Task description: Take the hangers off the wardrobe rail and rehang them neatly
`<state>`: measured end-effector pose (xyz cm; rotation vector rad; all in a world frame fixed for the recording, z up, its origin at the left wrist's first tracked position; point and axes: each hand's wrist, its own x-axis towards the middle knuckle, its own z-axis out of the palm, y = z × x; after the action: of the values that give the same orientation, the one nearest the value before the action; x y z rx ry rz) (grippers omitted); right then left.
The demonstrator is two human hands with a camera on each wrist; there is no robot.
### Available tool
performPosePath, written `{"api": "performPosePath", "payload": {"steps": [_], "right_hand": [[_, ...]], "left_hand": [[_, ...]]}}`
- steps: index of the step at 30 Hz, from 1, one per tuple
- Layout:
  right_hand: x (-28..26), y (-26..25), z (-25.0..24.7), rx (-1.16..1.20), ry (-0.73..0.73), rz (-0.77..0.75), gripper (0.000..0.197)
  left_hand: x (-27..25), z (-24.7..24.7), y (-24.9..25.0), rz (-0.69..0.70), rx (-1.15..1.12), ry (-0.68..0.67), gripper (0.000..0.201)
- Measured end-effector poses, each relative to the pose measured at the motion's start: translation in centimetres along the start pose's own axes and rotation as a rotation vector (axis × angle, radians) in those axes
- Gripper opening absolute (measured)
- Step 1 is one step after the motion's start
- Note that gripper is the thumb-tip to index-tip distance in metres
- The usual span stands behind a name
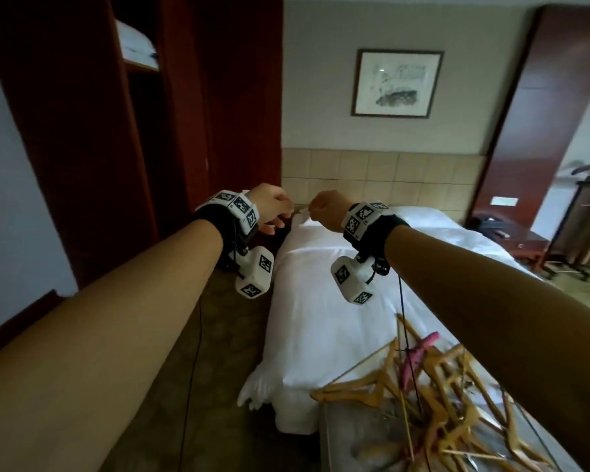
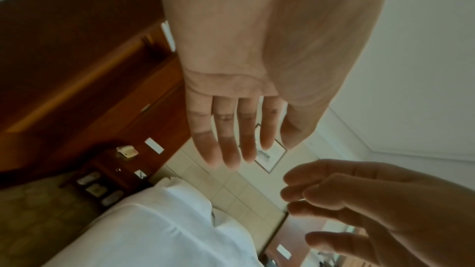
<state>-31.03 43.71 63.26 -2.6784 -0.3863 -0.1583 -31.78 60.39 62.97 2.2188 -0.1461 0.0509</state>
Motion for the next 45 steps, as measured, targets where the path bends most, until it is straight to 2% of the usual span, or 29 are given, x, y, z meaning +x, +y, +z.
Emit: {"api": "performPosePath", "payload": {"steps": [6,11,16,21,28,33,37,42,45], "right_hand": [[-3.6,10.3,-4.1,-0.053,0.068,0.170,0.030],[-5.9,18.0,-5.6,-0.070,0.094,0.316,0.030],[-6.7,26.0,-5.8,-0.093,0.068,0.434,0.032],[-4.9,33.9,-5.3,-0.142,0.030,0.537,0.033],[-0.4,43.0,-1.8,-0.099,-0.057,0.661,0.030],[0.2,49.1,0.5,-0.012,-0.074,0.761,0.029],[-0.7,53.9,1.7,0.030,-0.096,0.841,0.029],[-3.0,59.8,3.7,0.080,-0.117,0.955,0.026],[-5.0,63.6,5.1,0.146,-0.104,1.019,0.024]], "left_hand": [[2.8,9.7,5.9,0.088,-0.006,-0.123,0.015],[5.1,17.1,9.6,0.151,0.003,-0.264,0.015],[8.4,24.9,11.4,0.179,-0.019,-0.398,0.015],[13.8,32.2,11.4,0.166,-0.072,-0.499,0.020],[22.6,40.6,8.1,0.051,-0.145,-0.638,0.015],[27.1,45.4,6.0,-0.061,-0.197,-0.681,0.011],[28.3,49.6,5.6,-0.116,-0.228,-0.745,0.021],[28.8,55.5,5.3,-0.241,-0.308,-0.844,0.015],[28.1,58.8,5.4,-0.398,-0.344,-1.037,0.010]]}}
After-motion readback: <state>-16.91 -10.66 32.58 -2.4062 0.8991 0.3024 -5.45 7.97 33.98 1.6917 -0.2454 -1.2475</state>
